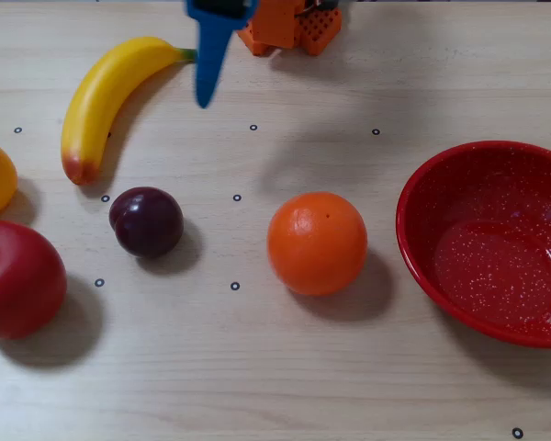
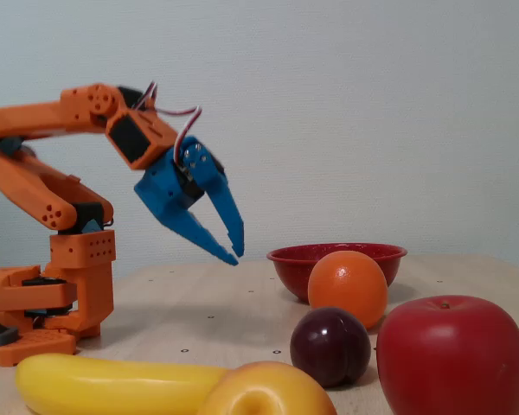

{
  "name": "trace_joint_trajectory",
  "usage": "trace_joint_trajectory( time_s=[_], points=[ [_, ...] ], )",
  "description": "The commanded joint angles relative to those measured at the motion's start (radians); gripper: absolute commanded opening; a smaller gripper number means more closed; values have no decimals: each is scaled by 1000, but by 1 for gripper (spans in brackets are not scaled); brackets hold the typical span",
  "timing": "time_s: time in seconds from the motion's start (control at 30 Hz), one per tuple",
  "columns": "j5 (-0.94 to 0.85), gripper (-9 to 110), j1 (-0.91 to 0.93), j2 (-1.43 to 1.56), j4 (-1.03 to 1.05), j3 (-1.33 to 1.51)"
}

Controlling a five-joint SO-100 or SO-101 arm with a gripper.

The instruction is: Put peach in the red bowl.

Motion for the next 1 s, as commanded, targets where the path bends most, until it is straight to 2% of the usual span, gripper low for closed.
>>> trace_joint_trajectory(
  time_s=[0.0, 0.37, 0.77, 0.97],
  points=[
    [-28, 0, 55, -66, 9, -158],
    [-35, 0, 206, -434, 103, -566],
    [31, 0, 298, -798, 318, -1077],
    [37, 0, 325, -899, 362, -1212]
  ],
)
